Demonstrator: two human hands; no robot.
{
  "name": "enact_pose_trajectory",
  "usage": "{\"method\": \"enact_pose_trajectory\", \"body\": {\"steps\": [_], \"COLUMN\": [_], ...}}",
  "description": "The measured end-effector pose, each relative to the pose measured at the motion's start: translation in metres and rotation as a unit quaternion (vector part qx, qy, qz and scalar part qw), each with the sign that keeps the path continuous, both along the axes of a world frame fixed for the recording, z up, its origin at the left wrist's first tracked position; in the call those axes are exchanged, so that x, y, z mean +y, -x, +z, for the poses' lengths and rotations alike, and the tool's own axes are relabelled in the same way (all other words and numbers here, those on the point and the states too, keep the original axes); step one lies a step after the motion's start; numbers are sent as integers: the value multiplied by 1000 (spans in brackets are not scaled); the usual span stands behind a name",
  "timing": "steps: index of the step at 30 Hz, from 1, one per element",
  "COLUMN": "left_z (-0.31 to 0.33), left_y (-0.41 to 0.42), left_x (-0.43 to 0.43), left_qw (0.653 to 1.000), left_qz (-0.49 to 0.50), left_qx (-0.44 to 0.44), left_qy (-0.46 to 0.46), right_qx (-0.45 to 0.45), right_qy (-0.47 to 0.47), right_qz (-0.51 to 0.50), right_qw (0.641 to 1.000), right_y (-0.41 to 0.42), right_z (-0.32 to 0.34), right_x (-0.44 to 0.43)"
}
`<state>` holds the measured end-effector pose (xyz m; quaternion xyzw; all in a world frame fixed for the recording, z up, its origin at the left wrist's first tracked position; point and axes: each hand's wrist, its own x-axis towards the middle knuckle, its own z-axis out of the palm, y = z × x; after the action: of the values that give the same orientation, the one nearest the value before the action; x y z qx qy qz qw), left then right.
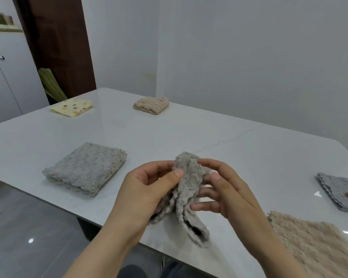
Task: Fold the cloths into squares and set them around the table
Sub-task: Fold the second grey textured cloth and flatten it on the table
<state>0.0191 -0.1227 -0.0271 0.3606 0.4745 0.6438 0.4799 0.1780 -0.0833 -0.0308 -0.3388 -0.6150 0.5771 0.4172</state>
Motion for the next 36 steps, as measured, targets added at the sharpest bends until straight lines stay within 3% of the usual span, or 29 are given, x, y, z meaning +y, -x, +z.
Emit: {"method": "enact_pose_trajectory", "body": {"steps": [7,15,24,36], "left_z": [1,1,4,13], "left_y": [4,9,17,18], "left_x": [-10,-11,-11,-19], "left_qw": [998,997,995,997], "left_qz": [21,58,59,41], "left_qx": [58,57,81,60], "left_qy": [-29,-16,-10,-22], "right_qx": [-84,-187,-217,-183], "right_qy": [-91,-229,-248,-205], "right_qz": [75,-43,-12,15], "right_qw": [989,954,944,961], "right_y": [1,8,13,25], "right_z": [7,12,24,26], "right_x": [10,25,22,19]}}
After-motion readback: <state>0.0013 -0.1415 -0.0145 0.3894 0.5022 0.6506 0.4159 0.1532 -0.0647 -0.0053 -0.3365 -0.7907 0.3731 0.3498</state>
